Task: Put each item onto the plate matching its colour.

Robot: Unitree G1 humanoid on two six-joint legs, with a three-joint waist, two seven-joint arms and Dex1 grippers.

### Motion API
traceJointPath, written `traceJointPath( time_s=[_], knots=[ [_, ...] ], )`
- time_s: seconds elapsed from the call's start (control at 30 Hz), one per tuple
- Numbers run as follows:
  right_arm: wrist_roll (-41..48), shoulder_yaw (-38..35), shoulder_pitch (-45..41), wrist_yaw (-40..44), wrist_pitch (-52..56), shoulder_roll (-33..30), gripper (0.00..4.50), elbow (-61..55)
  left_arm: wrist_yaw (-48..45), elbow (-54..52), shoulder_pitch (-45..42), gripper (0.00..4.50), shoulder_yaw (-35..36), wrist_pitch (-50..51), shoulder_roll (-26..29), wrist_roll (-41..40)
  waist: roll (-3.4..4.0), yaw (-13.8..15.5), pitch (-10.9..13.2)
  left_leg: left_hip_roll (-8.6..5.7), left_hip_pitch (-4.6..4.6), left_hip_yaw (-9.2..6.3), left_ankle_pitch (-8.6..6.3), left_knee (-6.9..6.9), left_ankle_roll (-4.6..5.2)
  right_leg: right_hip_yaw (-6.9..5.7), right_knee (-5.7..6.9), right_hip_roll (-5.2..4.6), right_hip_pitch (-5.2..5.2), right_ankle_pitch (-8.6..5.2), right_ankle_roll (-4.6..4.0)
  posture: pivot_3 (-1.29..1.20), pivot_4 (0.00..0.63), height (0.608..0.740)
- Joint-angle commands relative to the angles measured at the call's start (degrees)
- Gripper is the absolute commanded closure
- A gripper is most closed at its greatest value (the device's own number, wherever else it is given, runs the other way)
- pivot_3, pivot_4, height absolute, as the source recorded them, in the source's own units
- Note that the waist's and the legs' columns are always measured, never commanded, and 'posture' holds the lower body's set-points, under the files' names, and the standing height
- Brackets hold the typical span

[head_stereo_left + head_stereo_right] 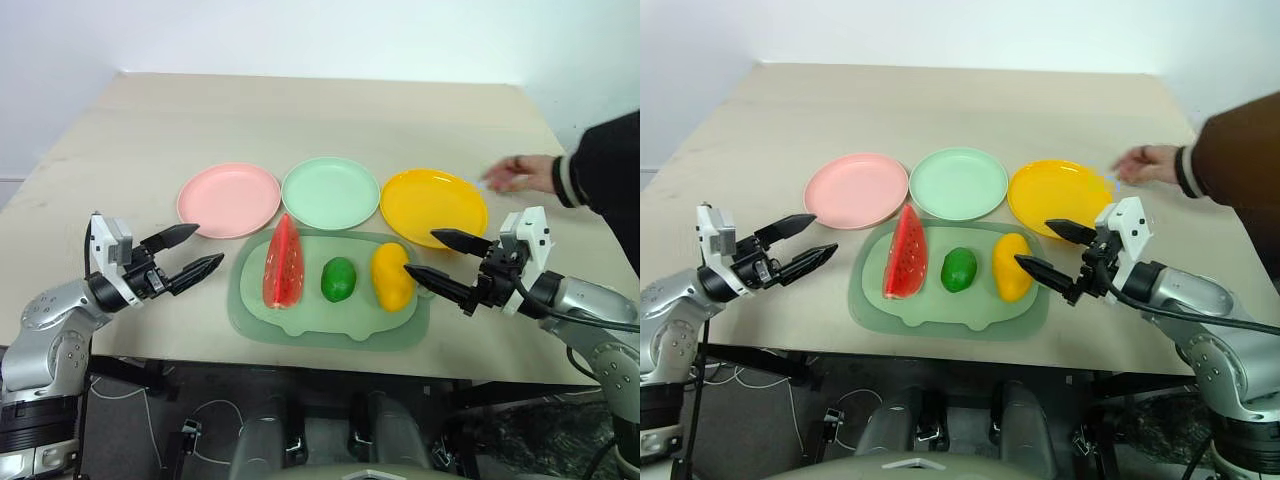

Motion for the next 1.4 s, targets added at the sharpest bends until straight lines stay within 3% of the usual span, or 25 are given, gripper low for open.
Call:
traceJointPath(
  time_s=[0.03, 0.37, 0.63, 0.8, 1.4],
  knots=[
    [-0.3, -0.5, 0.1, 1.1, -1.6, -0.4, 0.0, 0.1, -0.2, -1.4, -0.6, 0.06, 0.0, -1.0, 0.1, 0.1, 0.0, 0.0, 0.0, 0.0, 0.0, 0.0, 0.0, 0.0, 0.0, 0.0, 0.0, 0.0, 0.0, 0.0, 0.0, 0.0, 0.15, 0.696],
    [-1.6, -0.5, 0.0, 2.9, -3.1, -0.5, 0.0, 2.7, 0.4, -1.2, -3.0, 0.06, -2.8, -1.9, -2.1, 1.6, 0.0, 0.0, 0.0, 0.0, -0.01, 0.0, 0.0, 0.0, 0.0, 0.0, -0.01, 0.0, 0.01, 0.01, -0.01, 0.0, 0.15, 0.696],
    [1.2, -2.2, 0.1, -0.7, 0.7, 0.0, 0.0, 1.6, -0.8, 0.0, -2.9, 0.06, -4.3, -3.7, -3.4, 2.7, 0.0, 0.0, 0.0, 0.0, -0.01, 0.0, 0.01, 0.0, -0.01, 0.0, 0.0, 0.0, 0.01, 0.03, -0.04, 0.0, 0.15, 0.696],
    [5.8, -1.9, -1.2, -4.9, 6.4, 0.0, 0.0, -0.7, -2.1, -0.5, -2.5, 0.06, -5.0, -3.2, -3.2, 2.3, 0.0, 0.0, 0.0, 0.0, 0.0, 0.0, 0.0, 0.0, 0.0, 0.0, 0.0, 0.0, 0.02, 0.03, -0.04, 0.0, 0.15, 0.696],
    [8.9, 5.3, -10.5, -18.6, 21.7, 3.0, 0.0, 1.1, 0.2, -8.4, -5.3, 0.06, -10.4, -1.7, -5.2, 2.6, 0.0, 0.0, 0.0, 0.0, -0.02, 0.01, 0.01, -0.01, -0.01, 0.0, 0.01, 0.01, 0.01, 0.03, -0.04, 0.0, 0.15, 0.696]
  ],
)
